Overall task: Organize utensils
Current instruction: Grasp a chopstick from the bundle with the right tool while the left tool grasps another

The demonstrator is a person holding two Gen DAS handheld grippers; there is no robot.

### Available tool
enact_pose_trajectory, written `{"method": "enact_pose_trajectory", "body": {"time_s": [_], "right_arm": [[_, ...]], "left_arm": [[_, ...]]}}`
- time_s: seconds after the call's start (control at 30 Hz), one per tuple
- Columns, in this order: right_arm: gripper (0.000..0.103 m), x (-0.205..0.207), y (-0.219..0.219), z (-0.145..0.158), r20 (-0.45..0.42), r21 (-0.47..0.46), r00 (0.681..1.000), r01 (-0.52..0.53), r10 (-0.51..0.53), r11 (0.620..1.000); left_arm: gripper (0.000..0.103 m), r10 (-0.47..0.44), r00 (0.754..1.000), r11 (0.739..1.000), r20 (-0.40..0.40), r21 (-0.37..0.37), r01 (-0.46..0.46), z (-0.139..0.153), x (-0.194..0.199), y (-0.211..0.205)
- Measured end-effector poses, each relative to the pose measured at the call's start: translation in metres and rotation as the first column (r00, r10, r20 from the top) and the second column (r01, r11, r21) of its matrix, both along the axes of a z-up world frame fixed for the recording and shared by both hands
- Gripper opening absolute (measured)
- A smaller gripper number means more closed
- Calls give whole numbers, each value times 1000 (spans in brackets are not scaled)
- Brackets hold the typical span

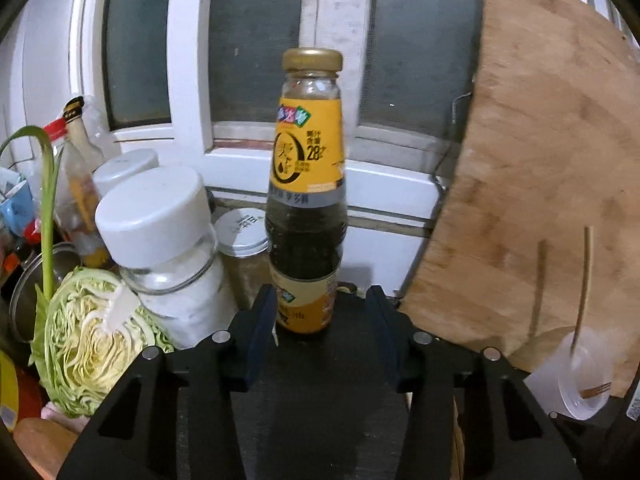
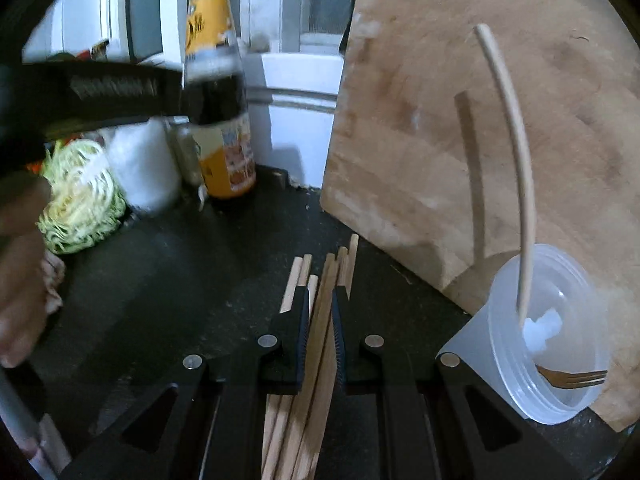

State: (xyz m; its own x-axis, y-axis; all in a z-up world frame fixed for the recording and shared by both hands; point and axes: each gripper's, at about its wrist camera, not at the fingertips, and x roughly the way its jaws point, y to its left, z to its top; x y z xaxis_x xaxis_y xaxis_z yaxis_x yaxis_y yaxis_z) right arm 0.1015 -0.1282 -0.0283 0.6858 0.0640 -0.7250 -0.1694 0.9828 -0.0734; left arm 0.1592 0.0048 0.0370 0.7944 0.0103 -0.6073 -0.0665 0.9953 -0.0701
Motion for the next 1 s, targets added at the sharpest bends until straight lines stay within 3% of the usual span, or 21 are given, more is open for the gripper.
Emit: {"method": "enact_pose_trajectory", "body": {"time_s": [0.07,0.17,0.23,0.3,0.43,0.6,0.77,0.87,0.93,1.0], "right_arm": [[13,4,-4,-5,-16,5,1000,11,-11,1000],[13,9,-11,-13,-44,11,999,17,-17,1000],[13,11,-14,-16,-54,17,998,21,-21,1000],[13,13,-16,-17,-73,33,997,21,-18,999],[13,16,-17,-23,-101,52,995,24,-18,998],[13,18,-22,-24,-112,86,993,35,-25,996],[13,21,-21,-29,-129,87,991,30,-19,996],[13,21,-19,-31,-123,64,992,22,-14,998],[13,21,-17,-32,-126,56,992,23,-15,998],[13,22,-17,-36,-139,35,990,35,-30,999]], "left_arm": [[43,44,999,999,-7,20,-44,-3,2,1],[28,34,999,999,-38,33,-33,-8,8,-1],[10,-26,996,999,-81,17,28,-13,10,-5],[6,-73,991,997,-108,4,74,-16,11,-10],[6,-81,987,993,-137,71,91,-22,13,-24],[6,-106,970,994,-217,8,110,-34,22,-20],[8,-86,961,996,-263,-4,88,-44,29,-16],[19,-87,957,996,-278,-3,89,-48,31,-18],[38,-87,954,996,-287,11,94,-53,33,-22],[43,-87,952,994,-294,34,102,-56,34,-26]]}}
